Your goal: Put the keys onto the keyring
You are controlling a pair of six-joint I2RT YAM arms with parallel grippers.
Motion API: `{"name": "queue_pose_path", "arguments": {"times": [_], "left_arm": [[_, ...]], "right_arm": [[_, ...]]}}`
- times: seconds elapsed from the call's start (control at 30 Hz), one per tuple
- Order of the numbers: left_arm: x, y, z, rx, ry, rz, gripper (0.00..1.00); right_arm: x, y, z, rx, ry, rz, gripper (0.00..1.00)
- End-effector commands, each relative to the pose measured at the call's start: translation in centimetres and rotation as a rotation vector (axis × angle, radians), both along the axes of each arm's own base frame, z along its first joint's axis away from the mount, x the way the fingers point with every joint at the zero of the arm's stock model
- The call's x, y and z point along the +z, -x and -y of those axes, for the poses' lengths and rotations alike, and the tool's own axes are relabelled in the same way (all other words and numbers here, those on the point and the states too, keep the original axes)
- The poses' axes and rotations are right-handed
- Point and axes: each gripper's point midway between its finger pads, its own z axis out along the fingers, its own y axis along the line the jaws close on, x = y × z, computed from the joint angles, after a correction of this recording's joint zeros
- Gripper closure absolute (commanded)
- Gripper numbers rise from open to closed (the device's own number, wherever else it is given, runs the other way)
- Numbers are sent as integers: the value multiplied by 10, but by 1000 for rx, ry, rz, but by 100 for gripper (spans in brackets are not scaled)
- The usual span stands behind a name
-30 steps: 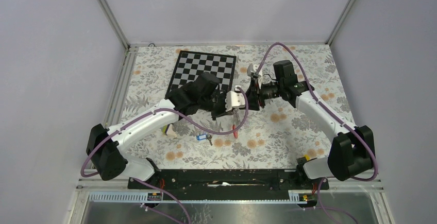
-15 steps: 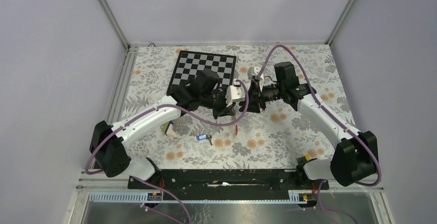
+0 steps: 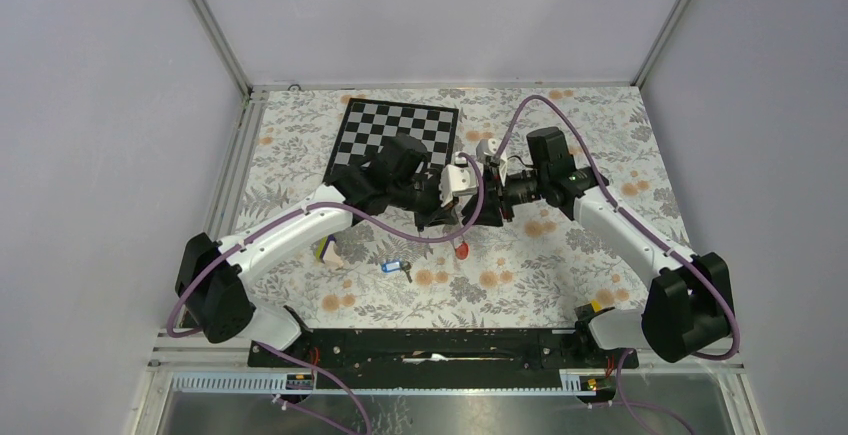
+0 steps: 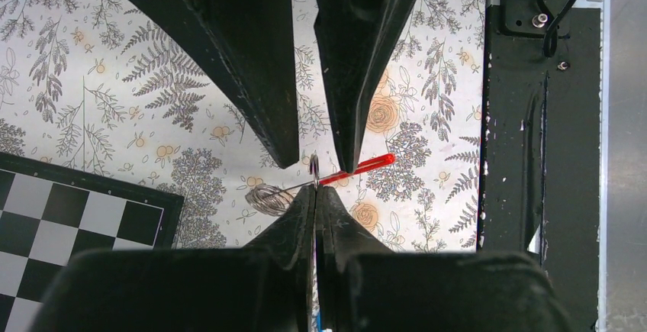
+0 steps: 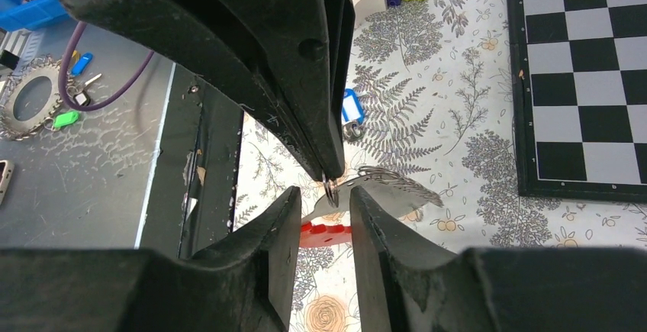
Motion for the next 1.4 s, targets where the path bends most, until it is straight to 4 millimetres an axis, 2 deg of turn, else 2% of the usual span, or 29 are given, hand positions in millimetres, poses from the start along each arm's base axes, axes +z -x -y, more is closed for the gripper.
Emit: {"name": "queue_pose_path", "arguments": {"times": [0.0,0.3,0.37,0.47,0.57,0.77,0.83,0.9,1.13,1.37], "left_arm": [[25,-8,13,-8,88,45,100],[25,-8,13,-2,98,34,100],[25,-9,12,1,101,32,100],[28,-11,11,6,113,26,100],[38,-14,6,15,157,1,100],[64,-18,-18,-7,278,-37,57],[68,-16,-23,-21,302,-46,47],[71,-16,-25,-28,323,-56,42],[77,-17,-26,-35,387,-112,40],[77,-17,-28,-37,414,-134,48]], "right_arm": [[3,5,-5,36,-28,19,64],[2,6,-10,41,-42,-7,76],[1,5,-10,35,-44,-10,82],[1,3,-10,28,-43,-12,98],[7,1,-11,14,-52,0,100],[41,-1,-16,17,-100,-3,100],[53,-1,-19,31,-130,-19,100],[63,-2,-22,33,-160,-43,100],[86,-9,-32,9,-272,-139,100],[90,-7,-32,7,-327,-165,100]]}}
